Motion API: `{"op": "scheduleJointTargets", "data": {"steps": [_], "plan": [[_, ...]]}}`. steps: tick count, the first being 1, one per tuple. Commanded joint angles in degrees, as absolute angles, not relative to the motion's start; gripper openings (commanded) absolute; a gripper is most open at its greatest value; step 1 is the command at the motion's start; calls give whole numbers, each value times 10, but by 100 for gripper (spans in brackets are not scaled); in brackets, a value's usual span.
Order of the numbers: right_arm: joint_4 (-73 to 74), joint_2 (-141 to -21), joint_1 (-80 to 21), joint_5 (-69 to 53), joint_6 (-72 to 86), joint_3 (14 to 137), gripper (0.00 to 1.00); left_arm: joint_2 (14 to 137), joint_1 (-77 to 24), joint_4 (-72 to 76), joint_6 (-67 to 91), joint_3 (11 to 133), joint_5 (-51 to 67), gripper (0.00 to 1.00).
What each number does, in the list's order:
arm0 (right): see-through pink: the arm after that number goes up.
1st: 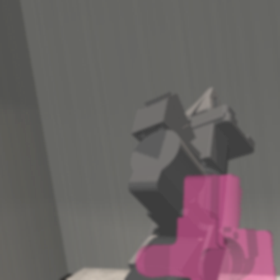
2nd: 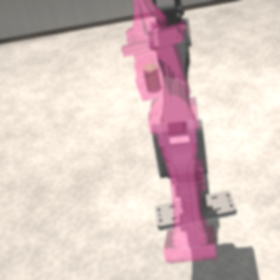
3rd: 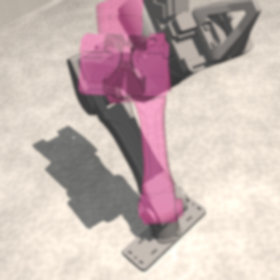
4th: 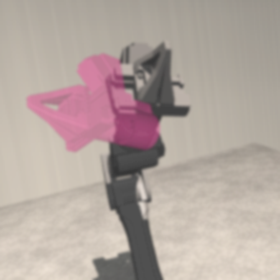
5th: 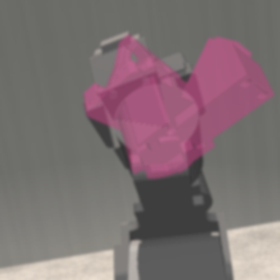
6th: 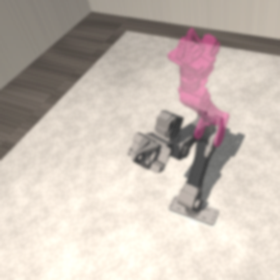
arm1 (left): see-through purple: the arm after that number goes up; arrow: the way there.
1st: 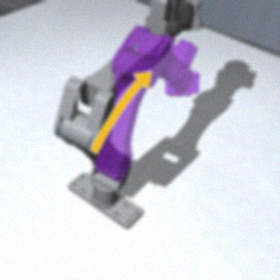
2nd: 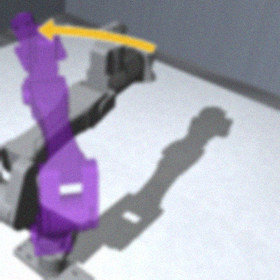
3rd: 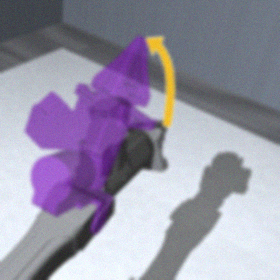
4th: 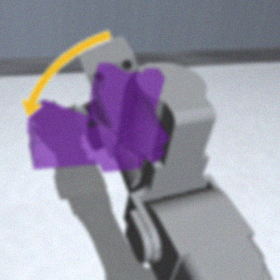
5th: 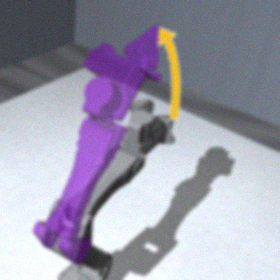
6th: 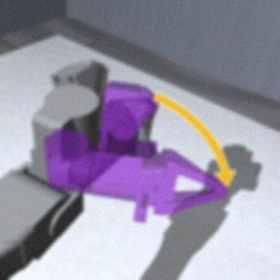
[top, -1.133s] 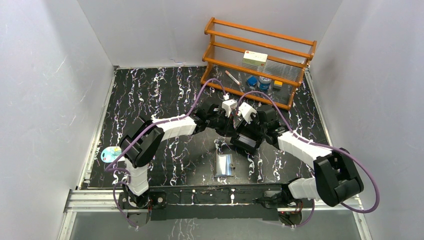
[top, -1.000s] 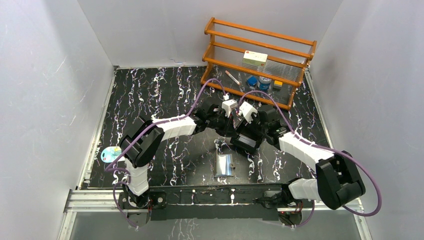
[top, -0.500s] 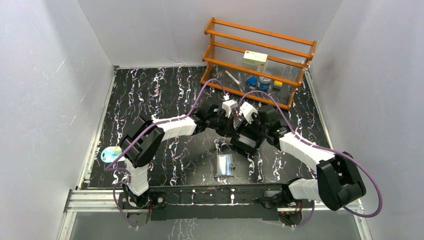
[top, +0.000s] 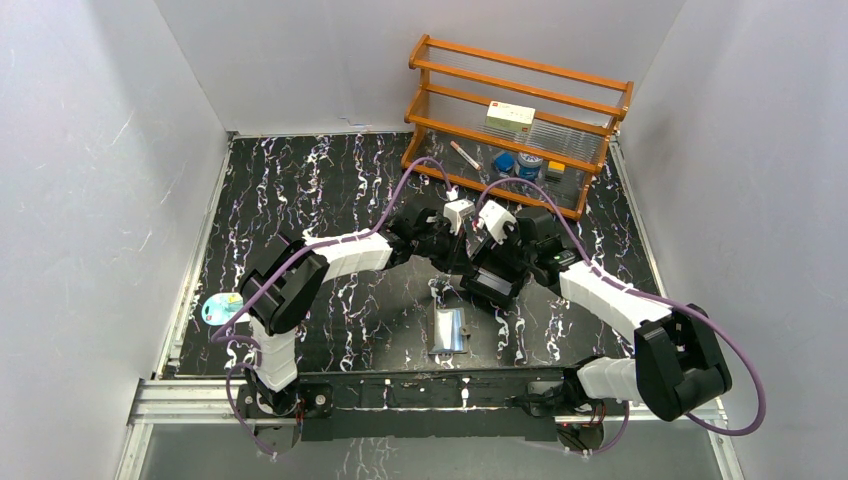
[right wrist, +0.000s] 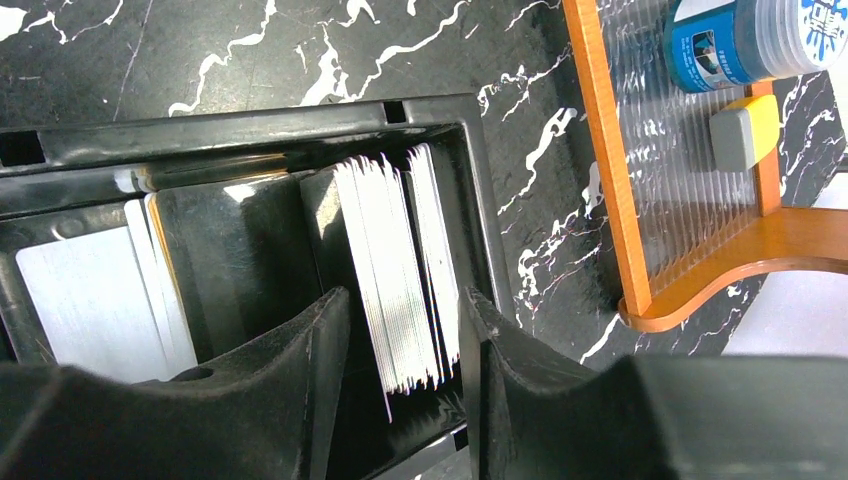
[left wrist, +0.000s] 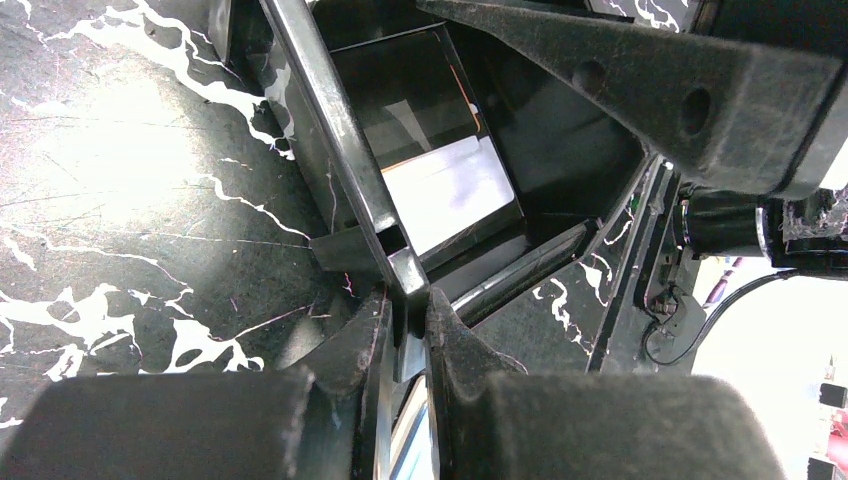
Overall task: Put the credit cards into the card holder
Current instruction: Pick up the credit card from the storage box.
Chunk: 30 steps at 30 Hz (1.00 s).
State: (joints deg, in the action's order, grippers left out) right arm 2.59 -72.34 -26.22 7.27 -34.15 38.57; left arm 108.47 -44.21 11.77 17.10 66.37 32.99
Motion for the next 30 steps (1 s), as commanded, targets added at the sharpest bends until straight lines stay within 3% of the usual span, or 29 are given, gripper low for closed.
{"op": "scheduleJointTargets", "data": {"steps": [1, 6, 11, 14, 26, 30], "plan": [[25, -729, -259, 77, -370, 406, 55, 1086, -438, 122, 186, 658, 371, 3], [15, -735, -260, 75, -387, 398, 58, 1090, -438, 131, 195, 657, 378, 3], [10, -735, -259, 88, -382, 404, 42, 1093, -438, 126, 193, 659, 379, 3], [3, -724, -259, 89, -378, 405, 37, 1093, -438, 123, 190, 657, 378, 3], [22, -705, -259, 79, -368, 422, 41, 1099, -437, 123, 191, 661, 380, 3], [23, -711, -259, 73, -370, 420, 33, 1098, -437, 124, 192, 659, 381, 3]]}}
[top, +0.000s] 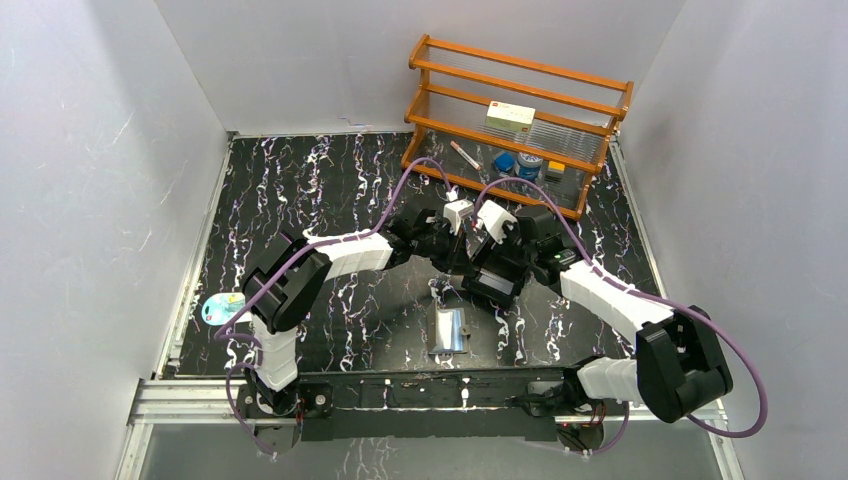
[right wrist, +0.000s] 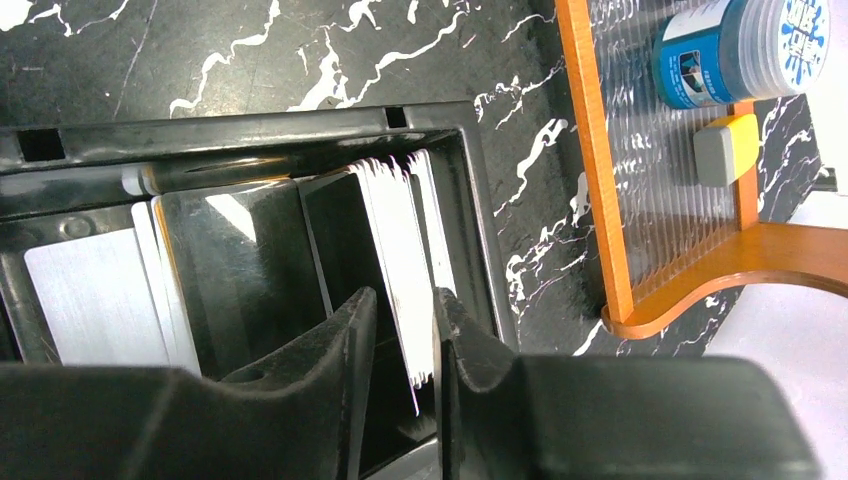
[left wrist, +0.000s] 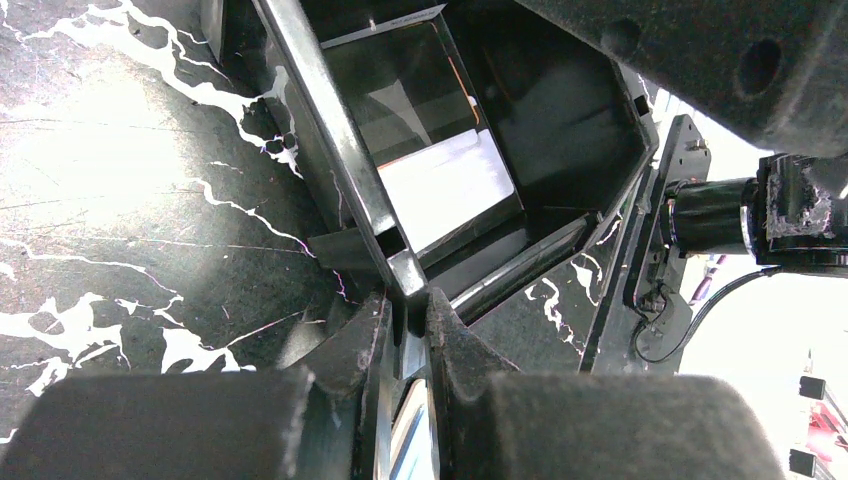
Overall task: Put the credit cards into the card holder
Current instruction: Pick up the credit card from the storage box.
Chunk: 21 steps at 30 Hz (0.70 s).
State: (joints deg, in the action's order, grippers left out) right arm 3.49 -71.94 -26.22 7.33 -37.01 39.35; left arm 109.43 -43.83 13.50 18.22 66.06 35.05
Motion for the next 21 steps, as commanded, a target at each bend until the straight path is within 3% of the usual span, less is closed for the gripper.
{"op": "scheduleJointTargets", "data": {"steps": [1, 5, 14, 21], "plan": [[24, -713, -259, 72, -370, 419, 26, 1098, -437, 125, 192, 658, 382, 3], [29, -715, -259, 67, -367, 419, 11, 1098, -437, 124, 190, 657, 380, 3], [75, -697, -259, 58, -348, 446, 12, 1107, -436, 126, 185, 655, 379, 3], [107, -676, -259, 28, -340, 457, 3, 1116, -434, 119, 177, 663, 373, 4]]}}
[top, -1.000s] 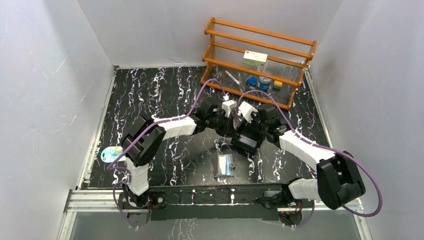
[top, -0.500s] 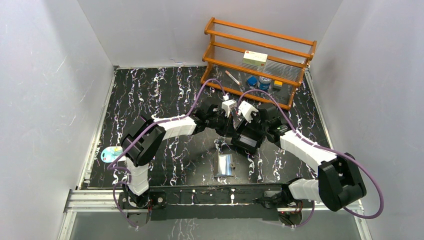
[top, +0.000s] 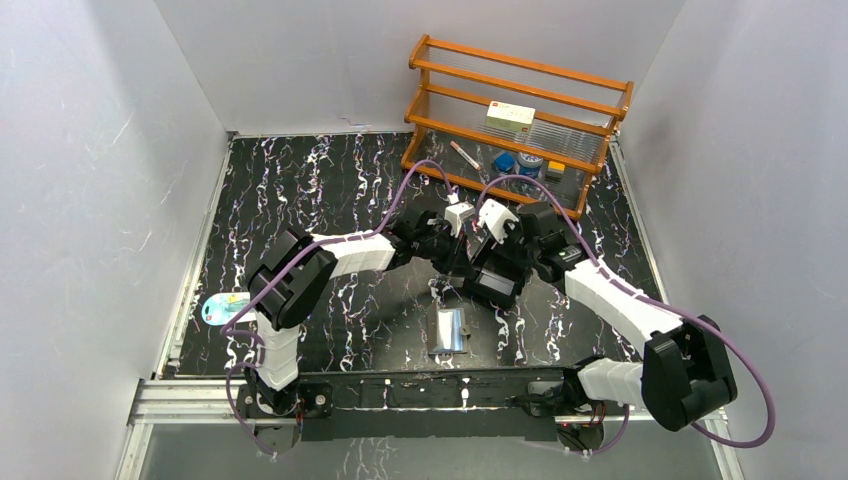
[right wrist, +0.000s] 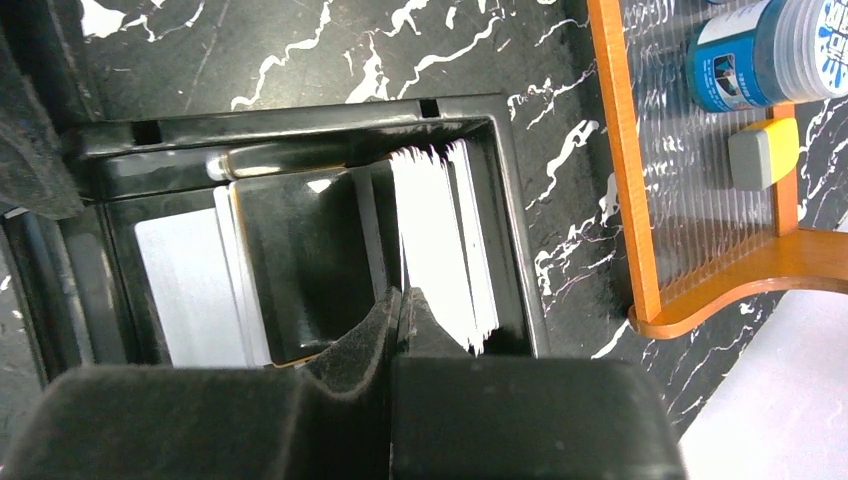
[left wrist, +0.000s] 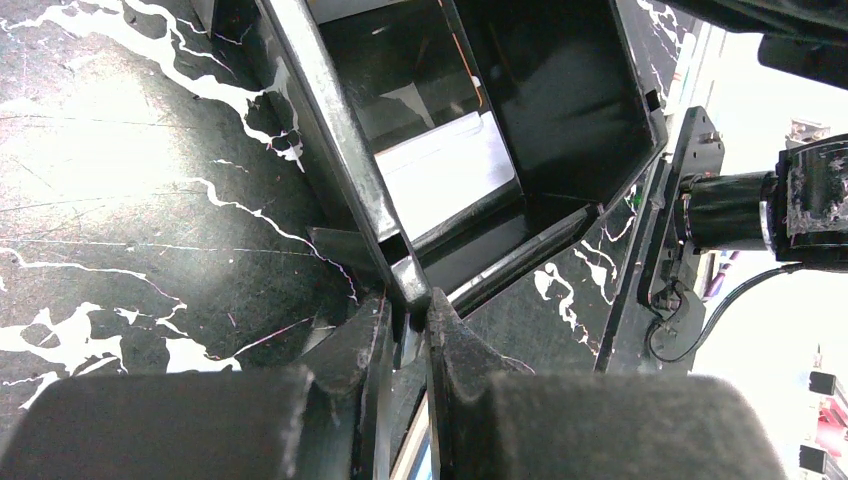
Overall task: Put the credit cards into the card holder
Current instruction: Pick up the credit card from the storage box.
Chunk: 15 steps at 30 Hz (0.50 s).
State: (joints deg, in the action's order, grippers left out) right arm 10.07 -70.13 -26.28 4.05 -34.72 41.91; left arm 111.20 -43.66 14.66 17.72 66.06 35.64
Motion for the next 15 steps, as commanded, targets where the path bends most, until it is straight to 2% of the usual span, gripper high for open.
{"op": "scheduleJointTargets", "data": {"steps": [1, 11, 15], "plan": [[112, -672, -260, 20, -335, 459, 2, 1117, -434, 118, 176, 665, 372, 4], [144, -624, -259, -29, -288, 468, 0, 1130, -434, 98, 159, 678, 357, 6], [118, -615, -259, 17, -202, 472, 0, 1135, -434, 92, 162, 684, 346, 12]]}}
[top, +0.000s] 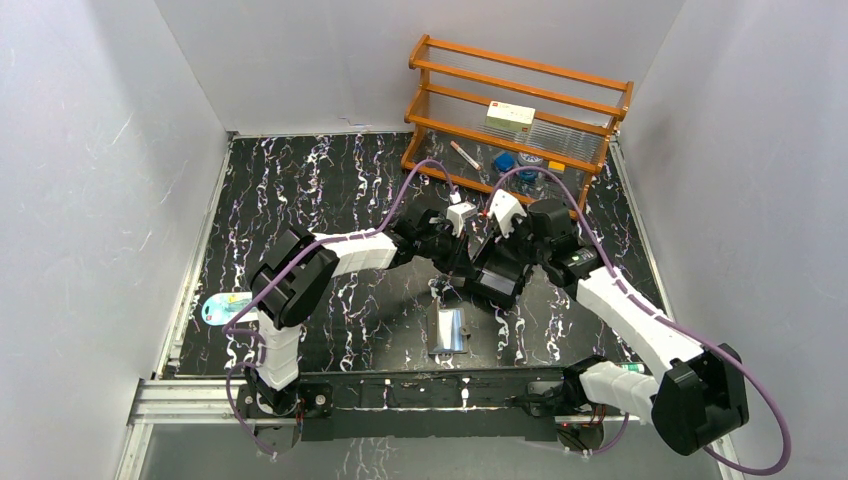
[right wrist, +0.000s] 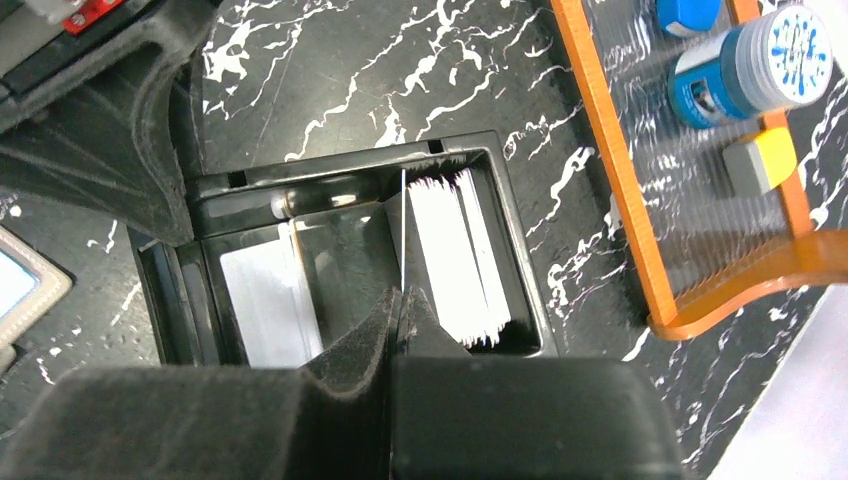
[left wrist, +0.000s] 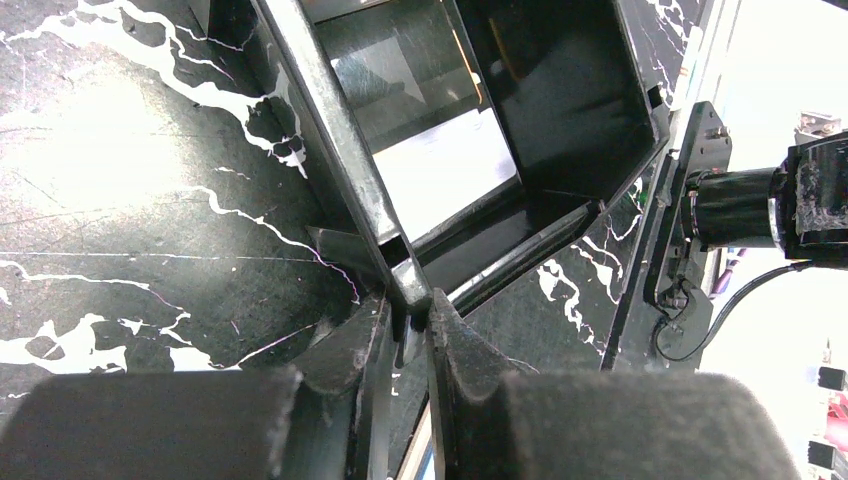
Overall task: Put the credit cards into the card holder
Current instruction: Pick up the credit card from the storage box.
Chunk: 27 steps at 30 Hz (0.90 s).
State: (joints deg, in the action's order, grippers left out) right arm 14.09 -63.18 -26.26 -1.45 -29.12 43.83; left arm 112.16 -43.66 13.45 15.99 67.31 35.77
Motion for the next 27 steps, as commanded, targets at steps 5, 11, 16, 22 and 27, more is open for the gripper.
{"op": "scheduleJointTargets", "data": {"steps": [5, 11, 16, 22, 27], "plan": [[161, -637, -259, 108, -66, 531, 0, 1133, -434, 87, 165, 682, 330, 15], [157, -610, -259, 100, 7, 537, 0, 1123, -434, 74, 158, 685, 318, 28], [132, -535, -260, 98, 57, 506, 0, 1098, -434, 60, 161, 689, 301, 34], [177, -502, -259, 127, 154, 523, 0, 1049, -433, 6, 203, 708, 226, 43], [233, -494, -259, 129, 205, 537, 0, 1019, -435, -162, 244, 757, 112, 47]]}}
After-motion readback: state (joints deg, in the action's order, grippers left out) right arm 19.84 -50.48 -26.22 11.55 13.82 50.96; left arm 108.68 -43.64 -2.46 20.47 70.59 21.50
